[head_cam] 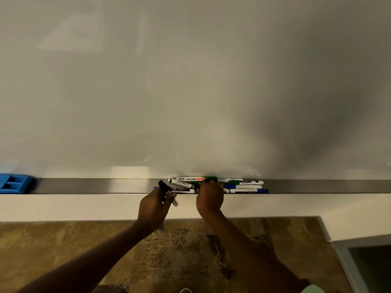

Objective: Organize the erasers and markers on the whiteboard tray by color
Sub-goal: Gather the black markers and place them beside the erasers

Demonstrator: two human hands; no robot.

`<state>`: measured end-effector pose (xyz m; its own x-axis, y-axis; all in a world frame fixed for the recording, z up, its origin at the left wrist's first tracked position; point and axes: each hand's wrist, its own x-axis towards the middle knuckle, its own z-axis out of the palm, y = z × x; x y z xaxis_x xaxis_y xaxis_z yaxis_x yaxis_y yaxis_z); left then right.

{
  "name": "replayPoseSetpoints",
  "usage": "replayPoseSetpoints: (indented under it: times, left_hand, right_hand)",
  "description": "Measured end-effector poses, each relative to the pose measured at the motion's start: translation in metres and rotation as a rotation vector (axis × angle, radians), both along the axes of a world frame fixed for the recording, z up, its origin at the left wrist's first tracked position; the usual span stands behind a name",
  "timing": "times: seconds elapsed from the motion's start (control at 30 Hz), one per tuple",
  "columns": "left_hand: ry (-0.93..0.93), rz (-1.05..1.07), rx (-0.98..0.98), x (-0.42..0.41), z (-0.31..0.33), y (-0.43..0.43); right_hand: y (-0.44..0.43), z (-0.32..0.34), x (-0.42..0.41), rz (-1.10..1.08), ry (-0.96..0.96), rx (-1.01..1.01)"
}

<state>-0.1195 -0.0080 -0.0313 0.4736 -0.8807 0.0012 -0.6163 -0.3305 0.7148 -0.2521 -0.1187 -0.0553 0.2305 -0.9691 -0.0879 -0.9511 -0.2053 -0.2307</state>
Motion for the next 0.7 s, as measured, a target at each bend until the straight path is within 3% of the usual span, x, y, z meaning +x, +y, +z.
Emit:
replayPoseSetpoints:
  times: [0.17,0.7]
  left_hand:
    - [0.018,0.01,0.013,-0.003,0.003,0.001]
    - [0.041,-0.008,-0.01,0.002,0.005,0.002]
  right_hand:
    - [-0.003,0.001,0.001,-0.054,0.041,0.022]
    - [0.005,0.012,-0.011,0.093,0.106,-0.024]
